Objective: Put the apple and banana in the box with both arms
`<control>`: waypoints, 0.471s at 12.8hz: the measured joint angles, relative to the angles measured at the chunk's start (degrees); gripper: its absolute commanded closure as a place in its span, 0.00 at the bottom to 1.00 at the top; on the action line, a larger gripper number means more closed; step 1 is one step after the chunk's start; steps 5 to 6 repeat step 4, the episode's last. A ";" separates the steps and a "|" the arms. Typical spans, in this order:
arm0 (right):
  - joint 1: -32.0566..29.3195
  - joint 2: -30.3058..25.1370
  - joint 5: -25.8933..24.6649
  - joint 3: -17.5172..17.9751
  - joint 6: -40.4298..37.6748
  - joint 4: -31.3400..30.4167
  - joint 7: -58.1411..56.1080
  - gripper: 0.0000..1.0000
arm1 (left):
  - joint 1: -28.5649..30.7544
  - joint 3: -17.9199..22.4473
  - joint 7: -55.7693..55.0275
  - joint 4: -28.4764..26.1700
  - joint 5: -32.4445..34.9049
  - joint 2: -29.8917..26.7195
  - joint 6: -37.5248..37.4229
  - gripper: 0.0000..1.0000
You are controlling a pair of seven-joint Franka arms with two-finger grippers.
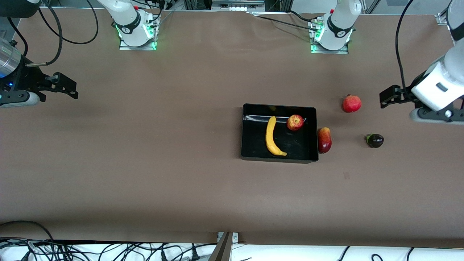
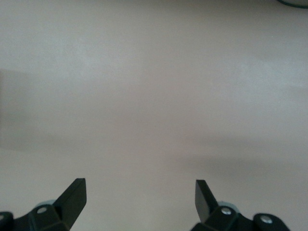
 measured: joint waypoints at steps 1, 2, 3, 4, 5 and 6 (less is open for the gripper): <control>0.00 0.00 0.00 0.00 0.00 0.00 0.00 0.00 | -0.36 1.12 -0.01 -5.18 -1.09 -3.79 1.63 0.00; 0.00 0.00 0.00 0.00 0.00 0.00 0.00 0.00 | -1.17 2.51 0.02 -8.63 -1.89 -6.44 2.29 0.00; 0.00 0.00 0.00 0.00 0.00 0.00 0.00 0.00 | -1.84 3.58 0.26 -10.68 -2.18 -7.97 2.44 0.00; -0.01 0.00 0.00 0.00 0.00 0.00 0.00 0.00 | -2.22 4.10 0.74 -11.70 -2.21 -8.57 2.45 0.00; -0.01 0.00 0.00 0.00 0.00 0.00 0.00 0.00 | -2.22 4.10 0.74 -11.70 -2.21 -8.57 2.45 0.00; -0.01 0.00 0.00 0.00 0.00 0.00 0.00 0.00 | -2.22 4.10 0.74 -11.70 -2.21 -8.57 2.45 0.00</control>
